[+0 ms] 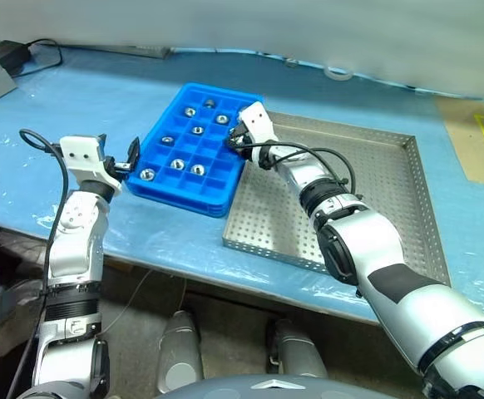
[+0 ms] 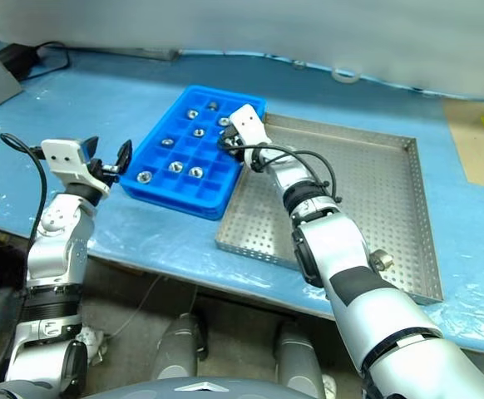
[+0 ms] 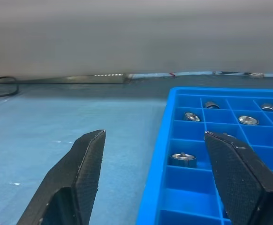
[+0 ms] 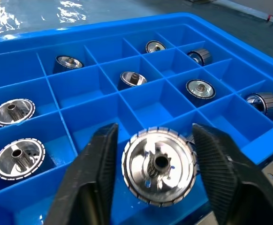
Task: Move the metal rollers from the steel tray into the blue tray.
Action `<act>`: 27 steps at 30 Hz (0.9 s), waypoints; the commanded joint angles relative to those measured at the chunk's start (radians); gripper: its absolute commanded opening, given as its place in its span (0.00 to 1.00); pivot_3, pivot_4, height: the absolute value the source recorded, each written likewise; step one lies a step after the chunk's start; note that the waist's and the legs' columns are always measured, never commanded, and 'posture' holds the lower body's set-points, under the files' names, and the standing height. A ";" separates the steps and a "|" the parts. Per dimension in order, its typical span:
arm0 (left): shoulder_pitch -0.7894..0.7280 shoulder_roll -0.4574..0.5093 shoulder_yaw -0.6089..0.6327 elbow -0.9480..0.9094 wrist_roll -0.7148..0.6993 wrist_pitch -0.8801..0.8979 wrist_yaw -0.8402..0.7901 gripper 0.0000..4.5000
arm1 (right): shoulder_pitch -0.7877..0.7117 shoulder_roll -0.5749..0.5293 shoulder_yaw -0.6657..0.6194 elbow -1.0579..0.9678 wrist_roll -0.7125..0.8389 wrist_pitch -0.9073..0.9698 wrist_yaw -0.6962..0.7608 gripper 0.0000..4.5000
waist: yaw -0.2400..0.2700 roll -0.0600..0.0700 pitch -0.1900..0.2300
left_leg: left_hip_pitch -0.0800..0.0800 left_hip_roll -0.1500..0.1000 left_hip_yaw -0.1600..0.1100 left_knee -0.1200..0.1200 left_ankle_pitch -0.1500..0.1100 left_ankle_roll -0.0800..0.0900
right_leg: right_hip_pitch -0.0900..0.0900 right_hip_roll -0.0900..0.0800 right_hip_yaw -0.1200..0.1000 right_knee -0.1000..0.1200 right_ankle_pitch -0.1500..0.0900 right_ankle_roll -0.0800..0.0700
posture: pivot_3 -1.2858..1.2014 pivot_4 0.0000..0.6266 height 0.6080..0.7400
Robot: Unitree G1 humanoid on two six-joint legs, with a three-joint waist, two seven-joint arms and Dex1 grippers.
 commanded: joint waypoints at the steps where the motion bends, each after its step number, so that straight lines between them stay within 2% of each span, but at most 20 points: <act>1: -0.038 0.009 -0.010 0.007 -0.003 -0.013 -0.016 0.80 | -0.017 -0.015 -0.041 -0.030 0.024 -0.019 0.008 0.83 | 0.001 0.000 0.000 | 0.000 0.000 0.000 0.000 0.000 0.000 | 0.000 0.000 0.000 0.000 0.000 0.000 | 0.48 0.24 1.00; 3: -0.052 0.006 -0.017 0.022 -0.003 -0.017 -0.024 0.80 | -0.014 -0.020 -0.059 -0.036 0.032 -0.018 0.020 0.98 | 0.003 0.000 0.000 | 0.000 0.000 0.000 0.000 0.000 0.000 | 0.000 0.000 0.000 0.000 0.000 0.000 | 0.47 0.24 1.00; 8: -0.112 -0.016 -0.046 0.090 -0.017 -0.040 -0.069 0.80 | 0.006 -0.071 -0.130 -0.078 0.092 -0.022 0.090 0.99 | 0.002 0.000 0.000 | 0.000 0.000 0.000 0.001 0.000 0.000 | 0.000 0.000 0.000 0.000 0.000 0.000 | 0.43 0.24 1.00; 12: -0.206 -0.067 -0.127 0.198 -0.048 -0.072 -0.223 0.80 | 0.112 -0.202 -0.168 -0.223 0.158 0.042 0.290 0.99 | 0.008 0.000 0.000 | -0.001 -0.001 0.001 0.003 -0.001 0.002 | 0.003 -0.001 -0.001 0.000 0.000 0.000 | 0.37 0.24 1.00; 17: -0.299 -0.116 -0.233 0.336 -0.067 -0.103 -0.461 0.80 | 0.411 -0.419 -0.167 -0.666 0.238 0.308 0.482 0.99 | -0.016 -0.001 0.000 | 0.000 -0.003 0.003 0.012 -0.007 0.012 | 0.010 -0.003 0.001 -0.003 0.000 0.000 | 0.30 0.24 1.00; 23: -0.411 -0.184 -0.295 0.531 -0.035 -0.179 -0.592 0.80 | 0.767 -0.653 -0.246 -1.117 0.315 0.595 0.493 0.99 | -0.080 0.000 0.000 | 0.003 -0.004 0.005 0.012 -0.008 0.015 | 0.012 -0.003 0.005 -0.007 0.002 0.003 | 0.24 0.24 1.00; 27: -0.441 -0.215 -0.307 0.603 -0.023 -0.223 -0.628 0.80 | 0.954 -0.755 -0.267 -1.312 0.365 0.746 0.515 0.99 | -0.135 0.001 -0.001 | 0.014 -0.002 0.007 0.008 -0.009 0.014 | 0.021 -0.001 0.005 -0.017 0.004 0.006 | 0.23 0.24 1.00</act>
